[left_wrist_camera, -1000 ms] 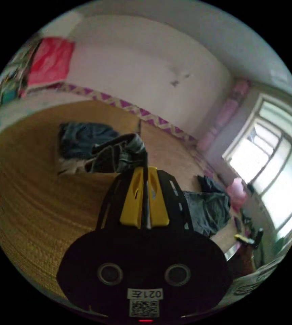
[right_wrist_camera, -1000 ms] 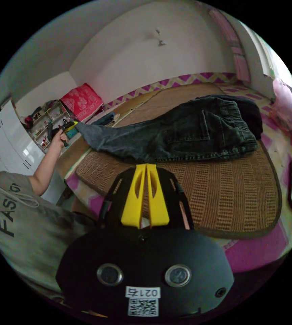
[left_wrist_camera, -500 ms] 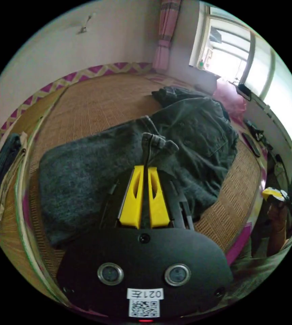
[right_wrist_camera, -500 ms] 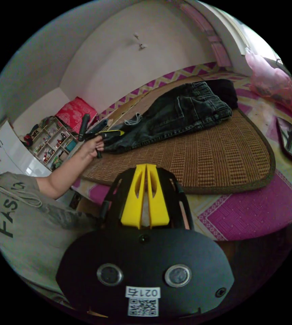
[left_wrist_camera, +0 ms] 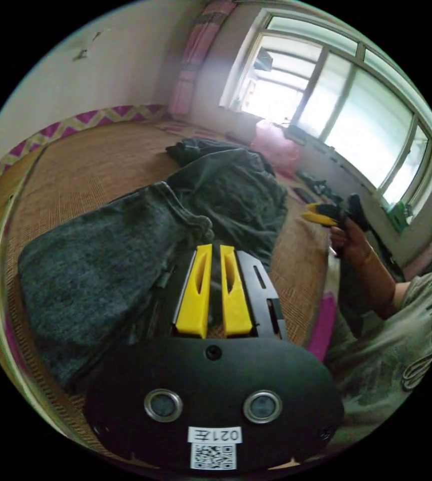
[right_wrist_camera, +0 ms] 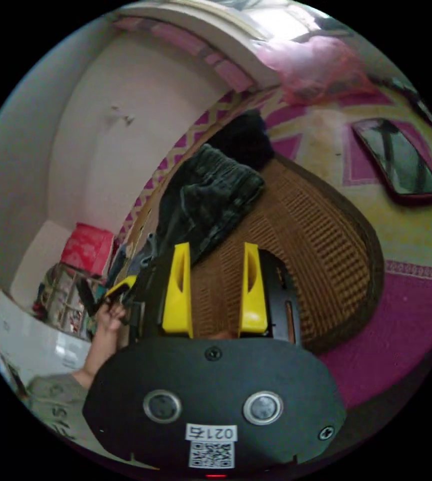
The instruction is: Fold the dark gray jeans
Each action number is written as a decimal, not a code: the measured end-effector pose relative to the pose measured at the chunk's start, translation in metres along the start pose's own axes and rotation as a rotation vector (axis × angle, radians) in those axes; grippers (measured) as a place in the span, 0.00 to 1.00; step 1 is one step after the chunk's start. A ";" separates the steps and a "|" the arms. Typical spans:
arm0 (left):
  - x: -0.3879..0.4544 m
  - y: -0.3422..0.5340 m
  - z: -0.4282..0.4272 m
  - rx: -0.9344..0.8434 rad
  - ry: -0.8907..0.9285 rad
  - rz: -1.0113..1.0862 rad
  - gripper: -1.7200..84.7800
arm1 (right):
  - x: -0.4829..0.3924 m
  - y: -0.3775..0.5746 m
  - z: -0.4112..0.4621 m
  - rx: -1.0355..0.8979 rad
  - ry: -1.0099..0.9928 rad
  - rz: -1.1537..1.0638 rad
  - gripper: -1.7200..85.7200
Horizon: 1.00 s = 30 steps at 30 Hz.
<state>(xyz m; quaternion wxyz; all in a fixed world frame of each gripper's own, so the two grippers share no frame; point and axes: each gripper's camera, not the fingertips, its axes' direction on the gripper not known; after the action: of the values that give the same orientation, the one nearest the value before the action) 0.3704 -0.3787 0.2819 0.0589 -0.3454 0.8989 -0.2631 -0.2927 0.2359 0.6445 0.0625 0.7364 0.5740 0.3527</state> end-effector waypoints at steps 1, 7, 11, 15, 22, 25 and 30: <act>0.004 0.006 -0.006 0.019 -0.008 0.002 0.02 | 0.010 -0.014 0.007 0.012 -0.019 0.062 0.19; 0.009 0.040 -0.048 0.141 0.002 -0.018 0.01 | 0.019 -0.053 0.044 0.068 -0.093 0.262 0.18; -0.003 0.067 -0.073 0.197 0.012 -0.067 0.01 | 0.029 -0.066 0.070 0.093 -0.202 0.365 0.13; -0.020 0.095 -0.093 0.226 0.046 -0.120 0.01 | -0.004 -0.065 0.068 0.155 -0.241 0.294 0.09; -0.061 0.163 -0.141 0.309 0.078 -0.222 0.01 | -0.305 -0.035 0.088 0.194 0.044 -0.568 0.09; -0.078 0.191 -0.160 0.337 0.073 -0.254 0.01 | -0.421 0.023 0.145 0.170 0.117 -0.876 0.09; -0.109 0.233 -0.190 0.368 0.050 -0.303 0.01 | -0.527 0.129 0.286 0.012 0.142 -1.186 0.09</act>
<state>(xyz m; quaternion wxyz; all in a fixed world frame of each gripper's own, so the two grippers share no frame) 0.2603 -0.0803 0.3168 0.0584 -0.4534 0.7749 -0.4365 -0.0683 -0.1863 0.2601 0.2059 0.2653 0.8919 0.3028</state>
